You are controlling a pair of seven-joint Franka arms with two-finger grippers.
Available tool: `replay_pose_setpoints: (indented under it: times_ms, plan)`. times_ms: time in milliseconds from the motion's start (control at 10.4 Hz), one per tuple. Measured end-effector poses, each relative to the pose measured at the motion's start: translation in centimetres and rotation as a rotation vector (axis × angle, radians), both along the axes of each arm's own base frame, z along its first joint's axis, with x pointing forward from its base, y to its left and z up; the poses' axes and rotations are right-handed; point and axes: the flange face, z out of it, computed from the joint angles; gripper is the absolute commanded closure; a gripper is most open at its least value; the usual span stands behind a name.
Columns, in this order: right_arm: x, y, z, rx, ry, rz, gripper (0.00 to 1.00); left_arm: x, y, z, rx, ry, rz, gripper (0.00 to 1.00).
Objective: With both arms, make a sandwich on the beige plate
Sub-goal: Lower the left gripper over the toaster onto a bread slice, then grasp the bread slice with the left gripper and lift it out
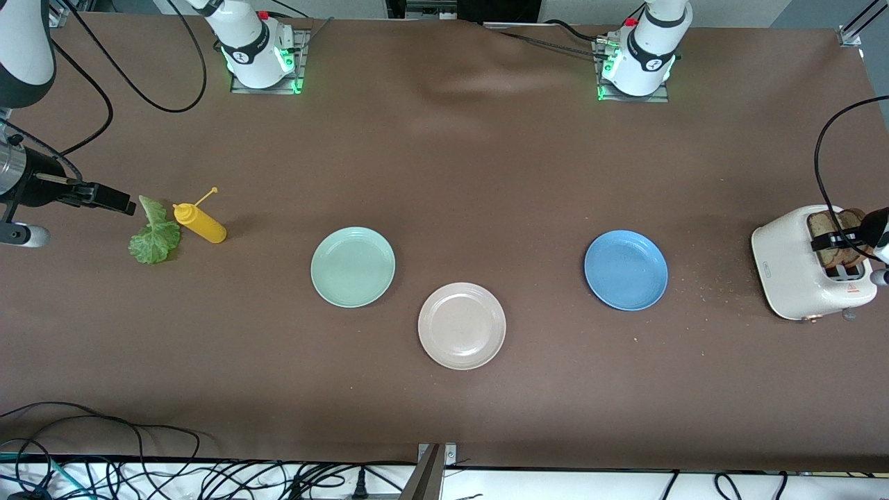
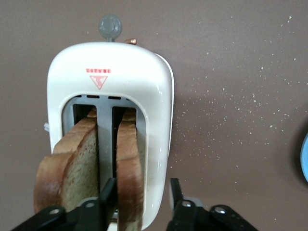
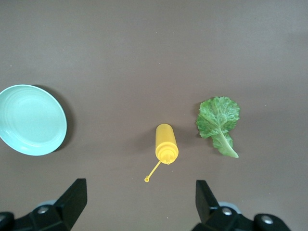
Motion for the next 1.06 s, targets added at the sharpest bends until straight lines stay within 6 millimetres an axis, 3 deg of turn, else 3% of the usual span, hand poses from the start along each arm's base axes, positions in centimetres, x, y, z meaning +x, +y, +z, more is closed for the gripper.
replay_pose_setpoints:
  times_ms: [289,674,1060]
  plan:
    - [0.1,0.0,-0.2,0.0,0.003,0.0,0.0,-1.2,0.3,0.3,0.012,-0.002,0.002,1.0]
    - [0.1,0.0,-0.2,0.0,0.004,0.0,0.0,-1.2,0.3,1.0,0.026,-0.013,-0.012,1.0]
    - [0.1,0.0,-0.2,0.0,0.004,0.0,0.0,-0.5,-0.4,7.0,0.05,-0.092,-0.045,1.0]
